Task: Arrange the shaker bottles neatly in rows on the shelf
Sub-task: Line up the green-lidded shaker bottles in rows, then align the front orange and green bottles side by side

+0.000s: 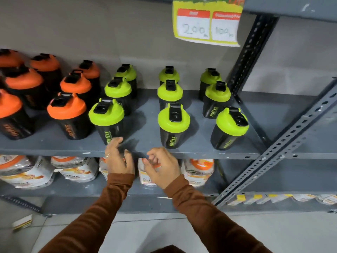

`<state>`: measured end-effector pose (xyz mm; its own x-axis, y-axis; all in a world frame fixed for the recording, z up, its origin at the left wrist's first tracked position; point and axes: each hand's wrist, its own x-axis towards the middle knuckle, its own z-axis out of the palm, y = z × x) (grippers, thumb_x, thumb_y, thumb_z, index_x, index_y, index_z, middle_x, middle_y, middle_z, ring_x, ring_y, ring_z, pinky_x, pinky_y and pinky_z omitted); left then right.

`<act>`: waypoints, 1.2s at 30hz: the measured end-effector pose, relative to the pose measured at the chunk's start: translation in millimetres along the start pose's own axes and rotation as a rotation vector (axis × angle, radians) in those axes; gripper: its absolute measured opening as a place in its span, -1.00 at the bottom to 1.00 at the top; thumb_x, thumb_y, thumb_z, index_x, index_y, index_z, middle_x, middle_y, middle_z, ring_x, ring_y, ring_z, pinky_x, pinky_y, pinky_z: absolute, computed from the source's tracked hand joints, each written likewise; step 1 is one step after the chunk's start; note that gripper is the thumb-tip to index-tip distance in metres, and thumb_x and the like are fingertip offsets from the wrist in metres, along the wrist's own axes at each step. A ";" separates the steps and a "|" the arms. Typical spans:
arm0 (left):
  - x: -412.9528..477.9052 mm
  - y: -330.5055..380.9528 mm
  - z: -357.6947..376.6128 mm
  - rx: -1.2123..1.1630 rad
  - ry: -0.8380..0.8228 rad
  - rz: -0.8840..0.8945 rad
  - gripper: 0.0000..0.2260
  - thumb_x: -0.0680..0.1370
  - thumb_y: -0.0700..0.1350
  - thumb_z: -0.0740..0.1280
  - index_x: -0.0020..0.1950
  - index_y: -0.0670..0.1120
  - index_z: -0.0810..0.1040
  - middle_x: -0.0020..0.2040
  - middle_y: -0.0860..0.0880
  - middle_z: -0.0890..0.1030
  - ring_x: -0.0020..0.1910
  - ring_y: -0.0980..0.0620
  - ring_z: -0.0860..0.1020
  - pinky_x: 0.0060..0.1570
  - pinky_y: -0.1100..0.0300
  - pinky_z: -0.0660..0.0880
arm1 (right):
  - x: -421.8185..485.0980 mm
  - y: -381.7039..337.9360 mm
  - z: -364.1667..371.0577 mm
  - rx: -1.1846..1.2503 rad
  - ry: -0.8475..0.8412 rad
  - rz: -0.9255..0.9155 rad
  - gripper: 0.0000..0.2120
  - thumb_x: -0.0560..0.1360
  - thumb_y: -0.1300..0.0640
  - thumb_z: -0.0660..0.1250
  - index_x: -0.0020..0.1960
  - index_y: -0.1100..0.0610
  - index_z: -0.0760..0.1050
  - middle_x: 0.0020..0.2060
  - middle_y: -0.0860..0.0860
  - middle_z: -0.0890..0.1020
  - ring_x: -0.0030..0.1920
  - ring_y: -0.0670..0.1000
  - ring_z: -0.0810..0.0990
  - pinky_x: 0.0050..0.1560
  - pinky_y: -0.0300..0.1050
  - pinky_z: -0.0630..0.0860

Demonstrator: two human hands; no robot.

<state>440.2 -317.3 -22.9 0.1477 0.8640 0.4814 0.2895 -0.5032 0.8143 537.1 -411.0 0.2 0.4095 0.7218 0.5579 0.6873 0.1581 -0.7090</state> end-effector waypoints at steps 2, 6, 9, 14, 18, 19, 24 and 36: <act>13.1 -16.7 -26.3 0.085 0.087 0.016 -0.61 0.40 -0.13 0.14 0.13 -0.35 0.39 0.14 -0.40 0.44 0.18 -0.17 0.33 0.27 0.11 0.21 | 15.5 -14.5 27.3 0.129 -0.008 0.138 -0.76 0.34 0.06 0.34 -0.03 0.01 0.38 -0.25 0.05 0.48 -0.25 -0.17 0.38 -0.16 -0.42 0.39; 44.4 -42.2 -70.9 0.100 0.182 -0.070 -0.39 0.36 0.02 0.25 0.26 -0.35 0.27 0.29 -0.40 0.29 0.32 -0.18 0.21 0.35 0.38 -0.01 | 51.0 -27.0 73.0 0.121 -0.028 0.389 -0.27 0.24 0.12 0.54 0.29 0.22 0.28 0.12 0.09 0.35 0.18 0.08 0.37 0.25 -0.12 0.32; 70.0 -57.9 -91.6 0.104 0.138 -0.169 -0.22 0.31 -0.04 0.44 0.36 -0.33 0.15 0.37 -0.37 0.20 0.39 -0.24 0.16 0.38 0.36 -0.06 | 70.1 -34.8 99.0 0.135 -0.146 0.523 0.00 0.19 0.11 0.59 0.44 0.18 0.06 0.39 0.16 0.21 0.42 0.13 0.17 0.44 0.06 0.18; 110.9 -70.3 -107.8 -0.032 -0.072 -0.250 -0.04 0.19 -0.29 0.56 0.41 -0.25 0.02 0.41 -0.27 0.21 0.39 -0.14 0.23 0.41 0.05 0.14 | 84.8 -44.3 125.3 0.175 -0.128 0.616 0.04 0.15 0.20 0.61 0.43 0.18 0.03 0.37 0.12 0.32 0.37 0.09 0.33 0.41 -0.03 0.28; 128.9 -76.2 -115.8 -0.032 -0.189 -0.285 -0.04 0.21 -0.33 0.54 0.42 -0.22 -0.02 0.40 -0.26 0.22 0.37 -0.13 0.26 0.34 0.14 0.15 | 83.7 -48.2 124.9 0.113 -0.060 0.635 -0.10 0.18 0.25 0.58 0.37 0.19 0.15 0.31 0.13 0.43 0.30 0.09 0.42 0.32 -0.11 0.33; 131.3 -78.5 -117.2 -0.040 -0.205 -0.301 -0.05 0.23 -0.33 0.53 0.42 -0.21 -0.02 0.40 -0.26 0.25 0.37 -0.15 0.27 0.33 0.14 0.17 | 82.5 -48.0 124.4 0.096 -0.046 0.640 -0.11 0.18 0.24 0.59 0.37 0.19 0.16 0.30 0.13 0.44 0.29 0.10 0.43 0.33 -0.09 0.34; 133.7 -91.2 -126.2 -0.060 -0.260 -0.339 -0.13 0.22 -0.29 0.54 0.38 -0.19 0.11 0.31 -0.24 0.41 0.29 -0.18 0.39 0.29 0.04 0.30 | 76.5 -47.1 125.5 0.051 0.003 0.688 -0.13 0.16 0.20 0.60 0.33 0.18 0.21 0.26 0.14 0.48 0.25 0.13 0.47 0.32 0.00 0.40; 130.3 -105.0 -150.0 -0.118 -0.403 -0.318 -0.13 0.19 -0.26 0.57 0.36 -0.14 0.14 0.30 -0.23 0.42 0.27 -0.18 0.41 0.31 -0.10 0.34 | 72.6 -68.5 127.3 0.009 0.049 0.747 -0.21 0.21 0.27 0.56 0.32 0.18 0.23 0.24 0.14 0.52 0.22 0.11 0.49 0.24 -0.10 0.39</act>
<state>287.1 -154.7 3.0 0.4290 0.9013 0.0603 0.2740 -0.1934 0.9421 443.4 -283.6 34.4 0.7919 0.6082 -0.0548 0.2108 -0.3563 -0.9103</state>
